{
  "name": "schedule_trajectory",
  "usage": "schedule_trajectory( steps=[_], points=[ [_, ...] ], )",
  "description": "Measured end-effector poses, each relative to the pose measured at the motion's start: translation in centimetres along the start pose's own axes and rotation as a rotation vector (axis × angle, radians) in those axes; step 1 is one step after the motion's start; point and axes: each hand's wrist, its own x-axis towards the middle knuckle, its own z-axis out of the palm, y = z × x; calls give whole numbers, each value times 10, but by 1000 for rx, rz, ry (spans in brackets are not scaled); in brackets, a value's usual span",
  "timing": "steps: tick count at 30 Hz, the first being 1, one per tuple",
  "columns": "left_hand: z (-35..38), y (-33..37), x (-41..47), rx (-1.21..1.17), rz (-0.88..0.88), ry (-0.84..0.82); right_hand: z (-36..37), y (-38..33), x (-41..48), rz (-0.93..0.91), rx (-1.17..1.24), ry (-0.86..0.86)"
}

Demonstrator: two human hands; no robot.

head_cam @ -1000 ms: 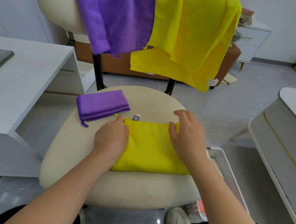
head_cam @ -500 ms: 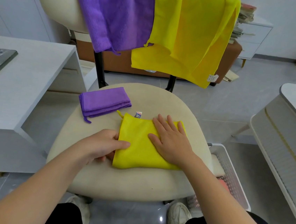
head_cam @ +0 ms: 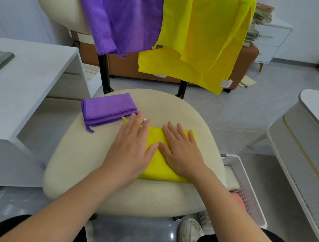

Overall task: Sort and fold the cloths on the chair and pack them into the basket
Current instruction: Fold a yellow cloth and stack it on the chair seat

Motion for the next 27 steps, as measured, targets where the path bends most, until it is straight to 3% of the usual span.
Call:
schedule_trajectory(
  steps=[3,9,14,20,25,27],
  points=[
    [21,-4,0,131,-50,-238,-4,3,-1,2,191,53],
    [24,-10,4,142,-24,-240,-29,29,-11,240,598,322],
    [22,-19,18,126,-5,-265,-42,47,-33,465,1067,106],
    [21,-25,26,135,34,-293,-52,60,-58,406,1202,-231],
    [17,-30,28,116,79,-321,-45,58,-53,332,1367,-186],
    [16,-31,30,125,93,-322,-43,56,-50,298,1499,-259]
  ],
)
